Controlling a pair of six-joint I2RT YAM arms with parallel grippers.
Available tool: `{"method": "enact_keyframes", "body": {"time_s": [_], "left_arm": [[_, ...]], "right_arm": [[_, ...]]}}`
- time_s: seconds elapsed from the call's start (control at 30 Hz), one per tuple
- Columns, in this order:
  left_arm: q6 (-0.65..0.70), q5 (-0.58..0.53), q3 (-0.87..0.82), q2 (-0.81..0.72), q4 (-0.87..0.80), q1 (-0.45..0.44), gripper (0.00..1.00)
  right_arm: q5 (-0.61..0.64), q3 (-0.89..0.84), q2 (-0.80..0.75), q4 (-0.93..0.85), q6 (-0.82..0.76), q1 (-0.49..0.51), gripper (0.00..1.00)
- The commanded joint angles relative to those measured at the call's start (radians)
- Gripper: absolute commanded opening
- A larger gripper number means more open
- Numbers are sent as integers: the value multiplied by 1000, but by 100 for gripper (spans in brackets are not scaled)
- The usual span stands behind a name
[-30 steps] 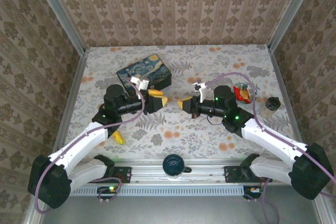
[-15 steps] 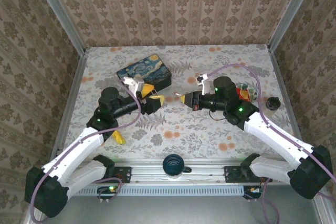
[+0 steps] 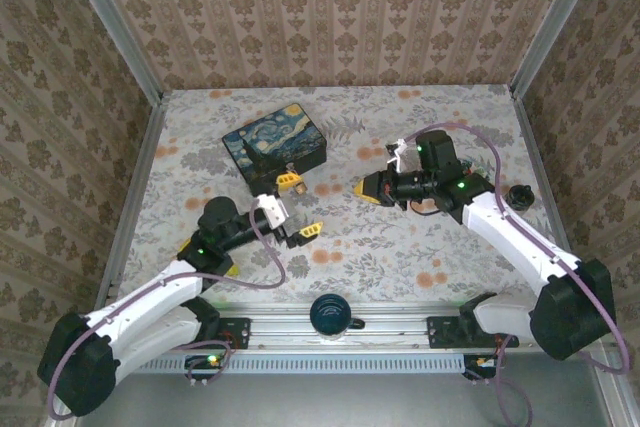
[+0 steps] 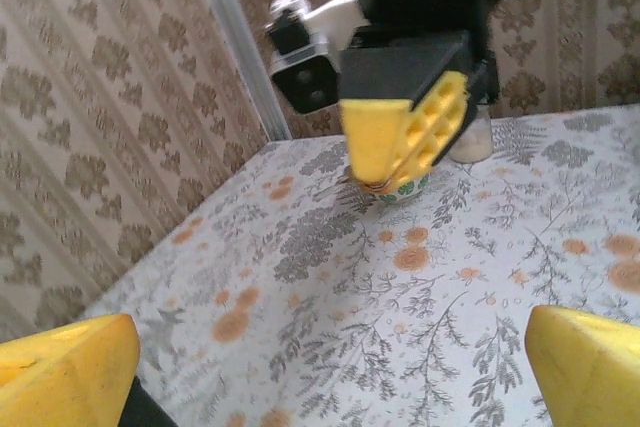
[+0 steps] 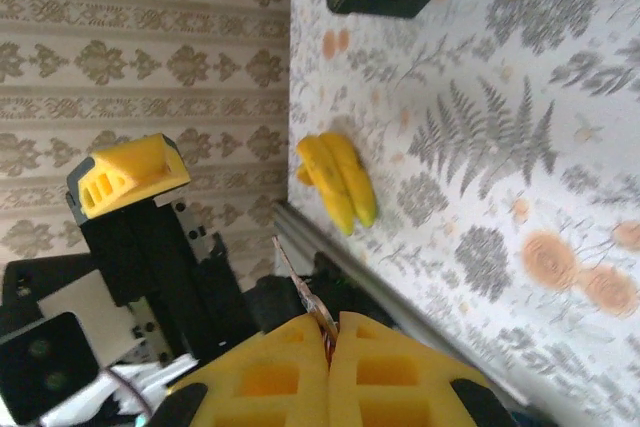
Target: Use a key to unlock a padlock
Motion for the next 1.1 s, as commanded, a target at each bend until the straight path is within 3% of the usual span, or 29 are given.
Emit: {"method": "enact_keyframes", "body": {"time_s": [0.0, 0.23, 0.53, 0.83, 1.07], "left_arm": [[195, -4, 4, 37, 74, -17, 100], [303, 15, 9, 75, 56, -35, 100], [434, 13, 51, 73, -102, -75, 93], [562, -80, 71, 85, -159, -156, 84], [581, -151, 69, 149, 12, -173, 74]], "right_arm": [[-116, 37, 18, -46, 68, -5, 0], [-158, 47, 33, -88, 96, -10, 0], [-201, 33, 43, -62, 150, -20, 0], [-235, 9, 38, -37, 207, -28, 0], [-250, -8, 45, -47, 214, -28, 0]]}}
